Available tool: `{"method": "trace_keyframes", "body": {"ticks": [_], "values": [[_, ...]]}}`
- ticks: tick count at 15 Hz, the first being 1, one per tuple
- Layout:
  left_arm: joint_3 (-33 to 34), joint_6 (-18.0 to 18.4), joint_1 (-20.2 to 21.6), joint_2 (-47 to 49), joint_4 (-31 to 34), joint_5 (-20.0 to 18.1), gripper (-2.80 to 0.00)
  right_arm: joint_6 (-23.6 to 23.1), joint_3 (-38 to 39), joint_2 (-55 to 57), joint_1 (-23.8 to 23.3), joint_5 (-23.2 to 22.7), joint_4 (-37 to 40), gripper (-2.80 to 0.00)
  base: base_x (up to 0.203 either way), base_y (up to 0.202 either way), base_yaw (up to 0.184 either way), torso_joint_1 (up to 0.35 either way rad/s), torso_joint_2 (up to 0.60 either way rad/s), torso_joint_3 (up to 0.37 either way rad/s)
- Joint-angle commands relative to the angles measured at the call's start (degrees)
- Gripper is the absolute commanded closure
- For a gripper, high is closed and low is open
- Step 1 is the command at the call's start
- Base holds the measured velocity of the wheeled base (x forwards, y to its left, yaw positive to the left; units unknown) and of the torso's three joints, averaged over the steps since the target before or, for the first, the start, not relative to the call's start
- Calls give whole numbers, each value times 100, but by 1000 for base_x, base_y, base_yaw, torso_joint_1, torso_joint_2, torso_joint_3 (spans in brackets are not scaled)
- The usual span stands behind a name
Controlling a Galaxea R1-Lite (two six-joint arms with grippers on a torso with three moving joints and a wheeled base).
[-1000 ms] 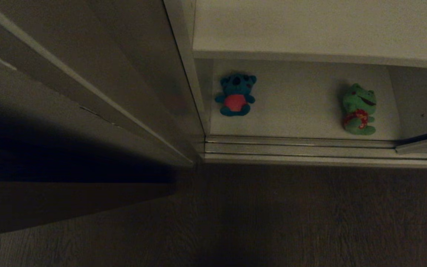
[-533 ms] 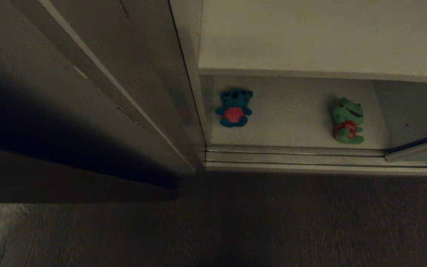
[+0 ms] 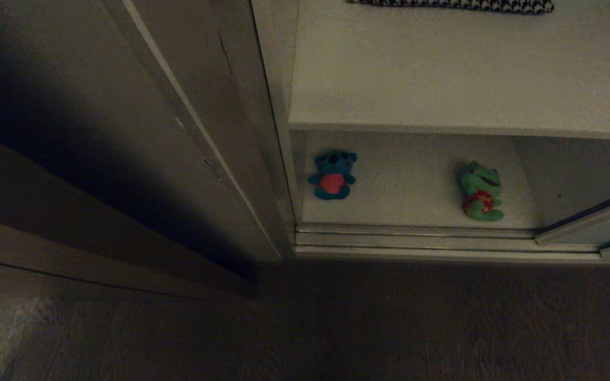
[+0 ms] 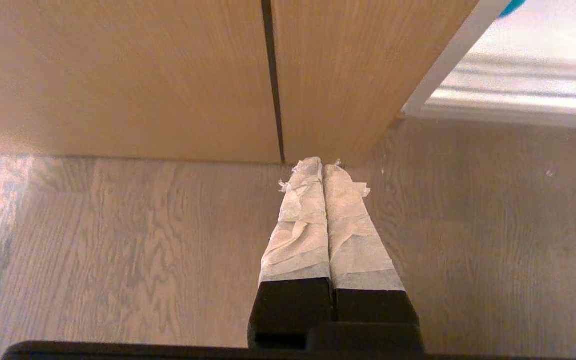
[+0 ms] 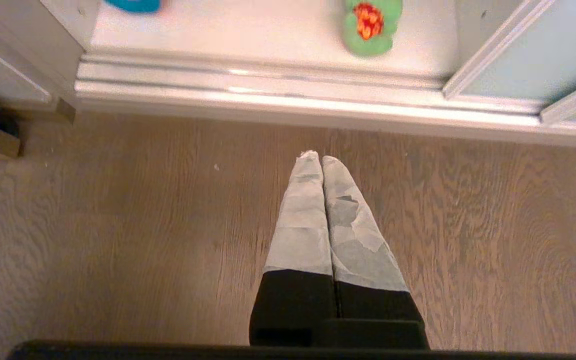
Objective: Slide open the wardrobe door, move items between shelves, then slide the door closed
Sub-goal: Place the green doll on the lower shelf, then close the door
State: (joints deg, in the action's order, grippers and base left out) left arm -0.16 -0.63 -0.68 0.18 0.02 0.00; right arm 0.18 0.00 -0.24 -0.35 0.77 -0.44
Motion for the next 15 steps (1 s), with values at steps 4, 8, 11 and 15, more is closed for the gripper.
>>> {"method": "trace_keyframes", "body": {"ticks": [4,8,11,15], "values": [[-2,-7,5,-1,-2,0,0,-1,9,16,0,1,5,0,0,0,0,1,1,199],[7,-7,7,-1,-20,0,0,-1,9,23,0,-5,1,0,0,0,0,0,1,200],[7,-7,-2,-1,-23,0,0,-1,9,24,0,-4,9,0,0,0,0,0,2,201],[7,-7,0,-1,-20,0,0,-1,9,17,0,-5,0,0,0,0,0,3,3,182]]}}
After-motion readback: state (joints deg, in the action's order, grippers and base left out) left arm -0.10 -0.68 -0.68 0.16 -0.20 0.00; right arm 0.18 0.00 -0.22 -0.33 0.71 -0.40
